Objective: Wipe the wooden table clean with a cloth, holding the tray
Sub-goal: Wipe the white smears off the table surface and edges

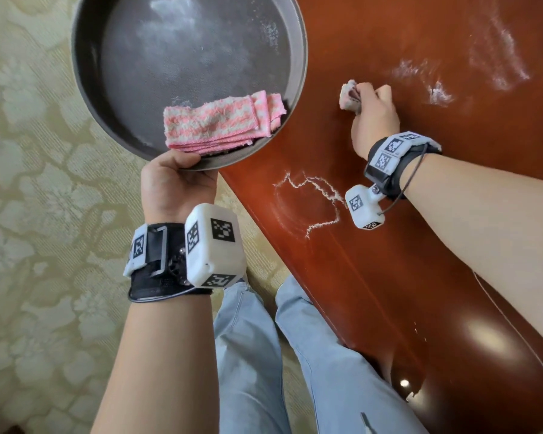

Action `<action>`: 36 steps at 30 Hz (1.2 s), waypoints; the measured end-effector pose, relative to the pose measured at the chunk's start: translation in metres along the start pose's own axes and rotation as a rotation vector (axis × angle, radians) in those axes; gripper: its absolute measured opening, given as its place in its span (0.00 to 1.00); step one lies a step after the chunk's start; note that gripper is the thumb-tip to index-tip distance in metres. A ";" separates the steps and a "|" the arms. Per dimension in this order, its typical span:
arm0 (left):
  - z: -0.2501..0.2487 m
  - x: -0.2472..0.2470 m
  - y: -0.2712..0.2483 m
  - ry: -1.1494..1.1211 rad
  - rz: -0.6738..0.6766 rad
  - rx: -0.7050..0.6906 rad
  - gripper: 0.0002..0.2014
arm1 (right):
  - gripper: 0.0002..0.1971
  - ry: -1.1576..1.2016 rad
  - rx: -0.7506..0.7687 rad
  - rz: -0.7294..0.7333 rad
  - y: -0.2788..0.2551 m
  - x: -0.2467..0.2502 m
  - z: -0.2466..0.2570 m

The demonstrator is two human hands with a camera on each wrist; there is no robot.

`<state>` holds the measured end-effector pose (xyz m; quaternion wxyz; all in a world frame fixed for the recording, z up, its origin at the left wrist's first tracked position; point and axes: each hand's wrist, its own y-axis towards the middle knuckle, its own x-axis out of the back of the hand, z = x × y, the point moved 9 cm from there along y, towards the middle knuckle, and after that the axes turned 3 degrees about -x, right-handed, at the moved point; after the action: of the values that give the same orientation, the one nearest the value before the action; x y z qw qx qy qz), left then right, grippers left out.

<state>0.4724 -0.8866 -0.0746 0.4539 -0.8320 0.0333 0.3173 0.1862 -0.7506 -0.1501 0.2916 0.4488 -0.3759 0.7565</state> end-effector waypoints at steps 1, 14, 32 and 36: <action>-0.004 0.003 0.001 -0.010 -0.002 -0.001 0.21 | 0.22 -0.005 0.003 0.020 -0.001 -0.005 0.006; -0.044 0.036 -0.004 -0.091 -0.078 -0.045 0.20 | 0.18 -0.078 0.334 0.279 -0.053 -0.067 0.099; -0.035 0.050 -0.028 -0.099 -0.048 -0.026 0.20 | 0.24 -0.416 0.782 0.619 -0.131 -0.086 0.101; -0.037 0.063 -0.035 -0.103 -0.055 -0.022 0.21 | 0.20 -0.255 0.706 0.384 -0.098 -0.055 0.121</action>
<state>0.5532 -0.8801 -0.0699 0.4543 -0.8201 -0.0164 0.3476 0.3417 -0.8032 -0.1318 -0.0753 0.5329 -0.2037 0.8178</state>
